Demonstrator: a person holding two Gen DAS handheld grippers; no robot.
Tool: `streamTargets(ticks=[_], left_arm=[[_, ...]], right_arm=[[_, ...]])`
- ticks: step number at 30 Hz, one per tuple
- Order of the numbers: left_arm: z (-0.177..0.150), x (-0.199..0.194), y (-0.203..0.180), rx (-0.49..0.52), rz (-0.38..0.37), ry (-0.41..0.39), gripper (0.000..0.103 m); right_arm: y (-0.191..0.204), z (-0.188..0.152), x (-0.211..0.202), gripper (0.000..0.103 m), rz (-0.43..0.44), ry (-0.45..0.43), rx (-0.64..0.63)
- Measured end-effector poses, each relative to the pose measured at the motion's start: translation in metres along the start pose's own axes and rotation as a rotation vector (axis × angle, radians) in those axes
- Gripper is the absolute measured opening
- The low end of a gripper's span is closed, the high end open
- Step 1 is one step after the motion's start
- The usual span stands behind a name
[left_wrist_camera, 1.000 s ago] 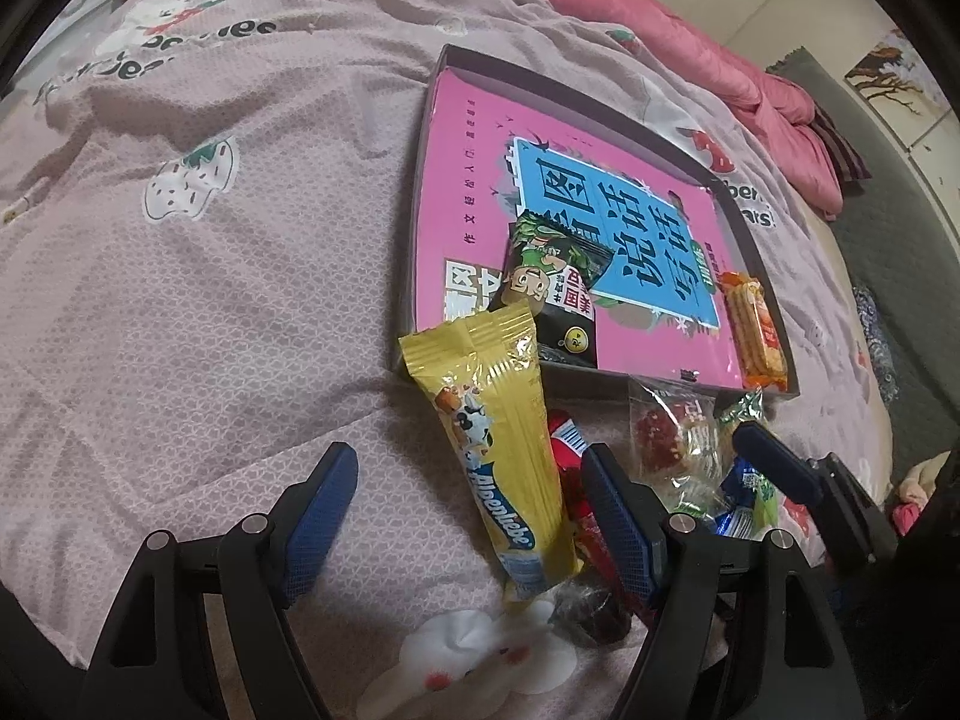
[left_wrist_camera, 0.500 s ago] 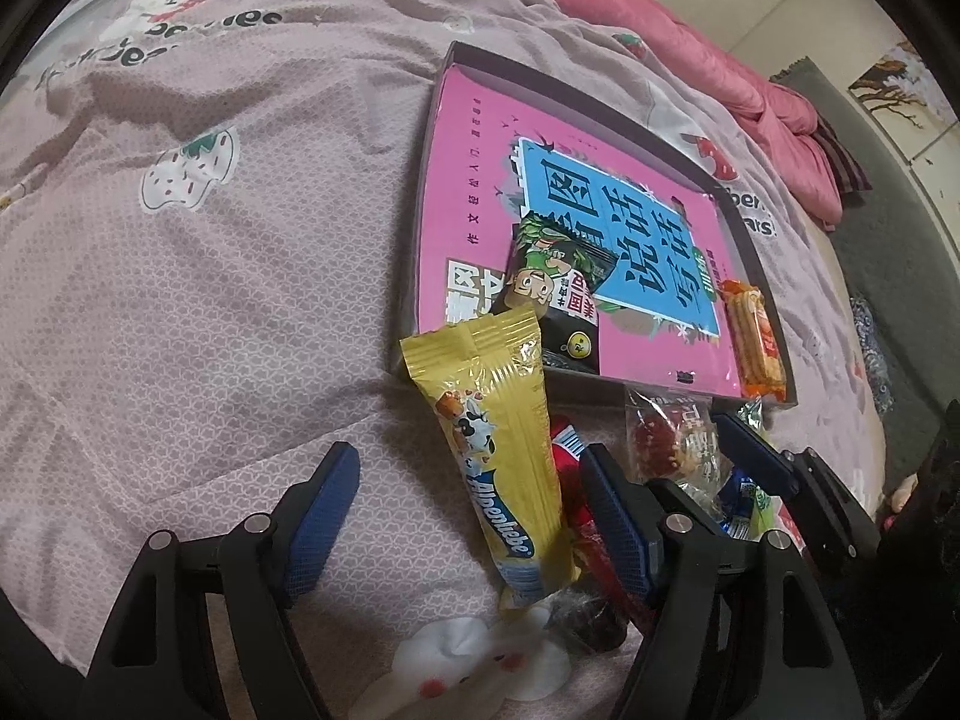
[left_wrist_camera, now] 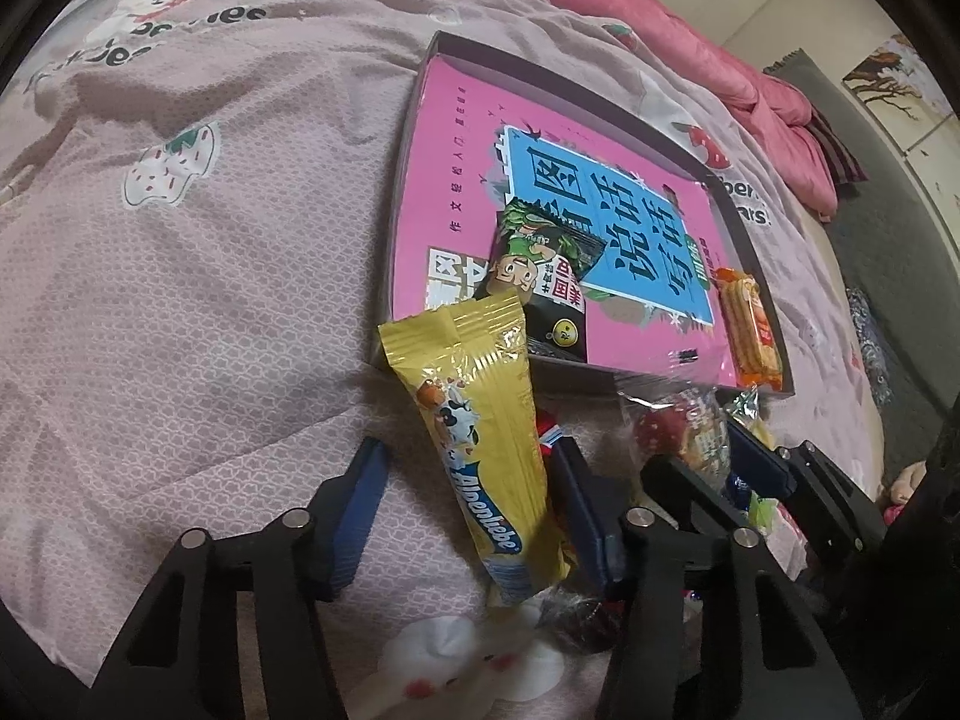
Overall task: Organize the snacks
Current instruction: 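Grasp the yellow wafer bar with the left gripper while the right grasps a clear candy bag, then carry the wafer bar and candy bag over the tray with both grippers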
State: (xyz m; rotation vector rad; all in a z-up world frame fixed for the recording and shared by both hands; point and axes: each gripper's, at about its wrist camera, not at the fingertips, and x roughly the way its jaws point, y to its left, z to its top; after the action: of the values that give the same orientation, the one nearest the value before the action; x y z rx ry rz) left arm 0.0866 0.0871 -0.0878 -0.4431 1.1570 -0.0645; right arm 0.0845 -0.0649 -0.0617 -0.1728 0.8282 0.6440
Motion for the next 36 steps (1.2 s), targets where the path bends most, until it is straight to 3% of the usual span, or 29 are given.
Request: streamTargets(ticks=[4, 7, 20, 36], left_arm=[[0.0, 0.004, 0.001, -0.008, -0.017, 0.015, 0.028], [0.0, 0.006, 0.001, -0.012, -0.026, 0.02, 0.021], [-0.003, -0.016, -0.007, 0.019, -0.043, -0.017, 0.016], [-0.003, -0.055, -0.024, 0.09, -0.027, -0.124, 0.016]], right_arm=[[-0.003, 0.0, -0.004, 0.037, 0.007, -0.01, 0.009], [-0.004, 0.0, -0.006, 0.037, 0.009, -0.015, 0.012], [-0.008, 0.0, -0.017, 0.036, 0.032, -0.048, 0.035], [-0.011, 0.003, -0.03, 0.036, 0.047, -0.095, 0.05]])
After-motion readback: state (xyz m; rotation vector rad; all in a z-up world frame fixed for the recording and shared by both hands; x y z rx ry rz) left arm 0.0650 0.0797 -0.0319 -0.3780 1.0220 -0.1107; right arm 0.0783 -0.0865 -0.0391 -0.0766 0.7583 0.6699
